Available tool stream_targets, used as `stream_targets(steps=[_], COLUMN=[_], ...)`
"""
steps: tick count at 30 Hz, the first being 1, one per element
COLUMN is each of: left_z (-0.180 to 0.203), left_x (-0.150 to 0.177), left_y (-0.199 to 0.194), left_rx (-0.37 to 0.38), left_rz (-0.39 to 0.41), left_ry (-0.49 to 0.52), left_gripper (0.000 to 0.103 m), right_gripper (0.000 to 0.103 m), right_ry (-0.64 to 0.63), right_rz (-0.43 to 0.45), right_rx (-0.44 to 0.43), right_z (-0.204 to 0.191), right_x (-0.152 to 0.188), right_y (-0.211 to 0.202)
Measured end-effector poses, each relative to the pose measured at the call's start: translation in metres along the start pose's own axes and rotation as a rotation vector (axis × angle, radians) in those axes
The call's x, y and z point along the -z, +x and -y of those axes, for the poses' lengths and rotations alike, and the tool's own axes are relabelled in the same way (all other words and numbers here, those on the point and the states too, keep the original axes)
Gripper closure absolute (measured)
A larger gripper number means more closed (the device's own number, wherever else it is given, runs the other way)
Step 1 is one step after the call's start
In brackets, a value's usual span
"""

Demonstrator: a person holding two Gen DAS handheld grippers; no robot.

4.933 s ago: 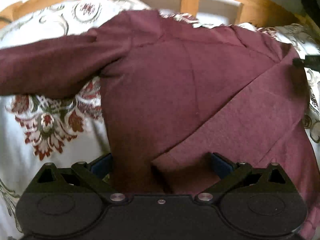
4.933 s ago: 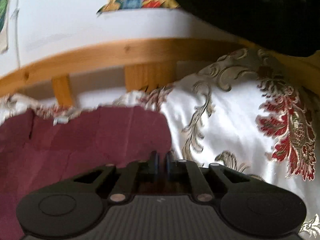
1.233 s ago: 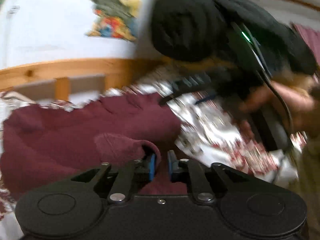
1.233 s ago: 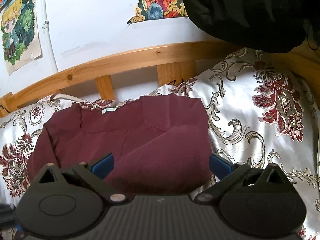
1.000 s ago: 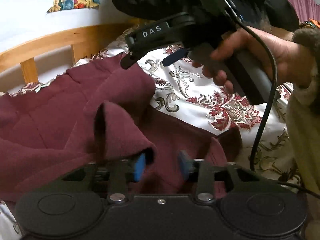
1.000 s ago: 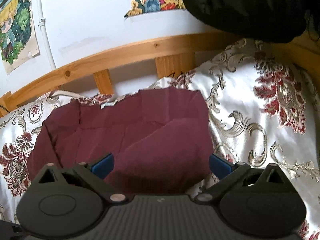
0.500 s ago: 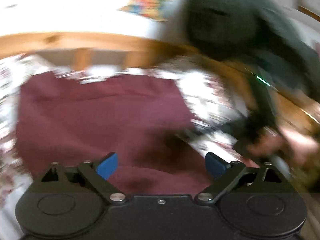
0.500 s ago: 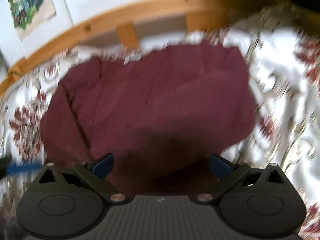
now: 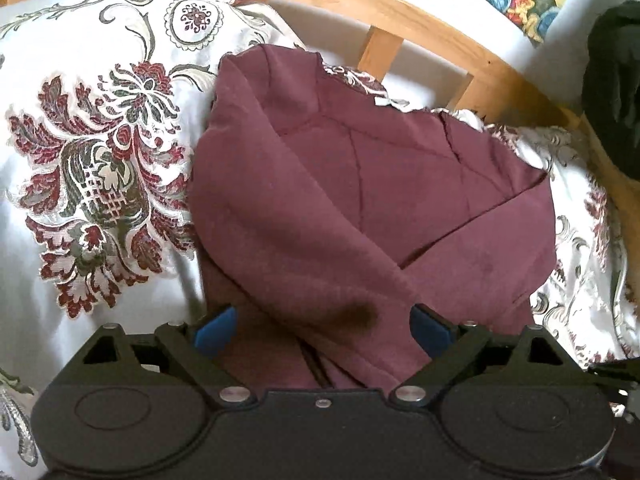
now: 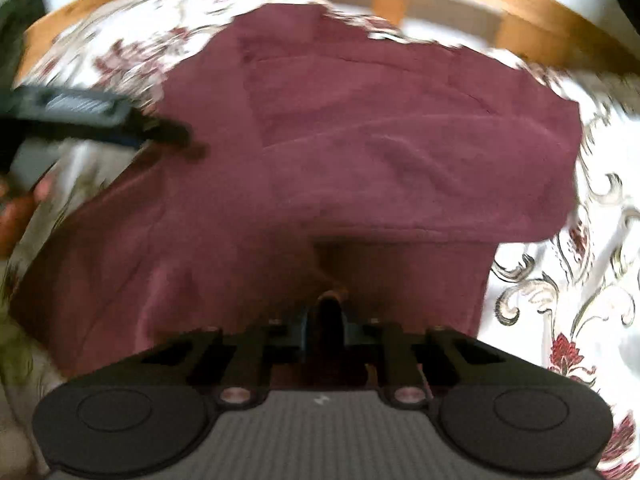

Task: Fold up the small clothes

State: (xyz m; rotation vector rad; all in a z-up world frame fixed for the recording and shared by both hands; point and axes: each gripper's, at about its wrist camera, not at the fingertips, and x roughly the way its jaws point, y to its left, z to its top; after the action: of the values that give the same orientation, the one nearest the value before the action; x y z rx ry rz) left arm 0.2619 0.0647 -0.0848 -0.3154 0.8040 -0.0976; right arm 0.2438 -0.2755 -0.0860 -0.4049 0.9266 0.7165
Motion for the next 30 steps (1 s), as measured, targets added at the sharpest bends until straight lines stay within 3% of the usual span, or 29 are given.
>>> stream_targets(steps=[4, 6, 8, 10, 11, 13, 15, 18, 21, 22, 27, 30], left_z=[-0.006, -0.011, -0.014, -0.015, -0.015, -0.014, -0.012, -0.007, -0.007, -0.006, -0.005, -0.005], left_x=[0.001, 0.001, 0.001, 0.003, 0.004, 0.007, 0.010, 0.012, 0.014, 0.014, 0.015, 0.016], left_y=[0.002, 0.001, 0.004, 0.010, 0.013, 0.020, 0.023, 0.026, 0.026, 0.026, 0.025, 0.022], left_rx=[-0.007, -0.017, -0.027, -0.048, -0.058, -0.077, -0.092, -0.108, -0.114, -0.115, -0.119, -0.118], left_rz=[-0.021, -0.035, -0.058, -0.096, -0.113, -0.144, -0.154, -0.162, -0.164, -0.165, -0.171, -0.172], left_ry=[-0.029, -0.054, -0.067, -0.064, -0.058, -0.041, -0.015, 0.024, 0.050, 0.053, 0.054, 0.043], left_gripper=[0.009, 0.009, 0.009, 0.009, 0.009, 0.009, 0.009, 0.009, 0.009, 0.009, 0.009, 0.009], right_gripper=[0.093, 0.084, 0.057, 0.035, 0.032, 0.032, 0.034, 0.050, 0.073, 0.079, 0.080, 0.080], right_ry=[-0.122, -0.166, -0.154, -0.060, 0.004, 0.167, 0.321, 0.443, 0.537, 0.533, 0.308, 0.237], right_rz=[0.025, 0.047, 0.097, 0.167, 0.199, 0.240, 0.224, 0.144, 0.094, 0.100, 0.208, 0.188], right_rx=[-0.188, -0.297, -0.384, -0.428, -0.436, -0.432, -0.396, -0.288, -0.285, -0.287, -0.244, -0.228], right_z=[-0.021, -0.027, -0.023, -0.007, 0.005, 0.032, 0.055, 0.075, 0.084, 0.080, 0.048, 0.033], right_x=[0.008, 0.012, 0.010, 0.003, 0.000, -0.006, -0.012, -0.016, -0.017, -0.020, -0.041, -0.050], right_y=[-0.025, -0.036, -0.045, -0.051, -0.052, -0.046, -0.028, 0.007, 0.038, 0.045, 0.040, 0.049])
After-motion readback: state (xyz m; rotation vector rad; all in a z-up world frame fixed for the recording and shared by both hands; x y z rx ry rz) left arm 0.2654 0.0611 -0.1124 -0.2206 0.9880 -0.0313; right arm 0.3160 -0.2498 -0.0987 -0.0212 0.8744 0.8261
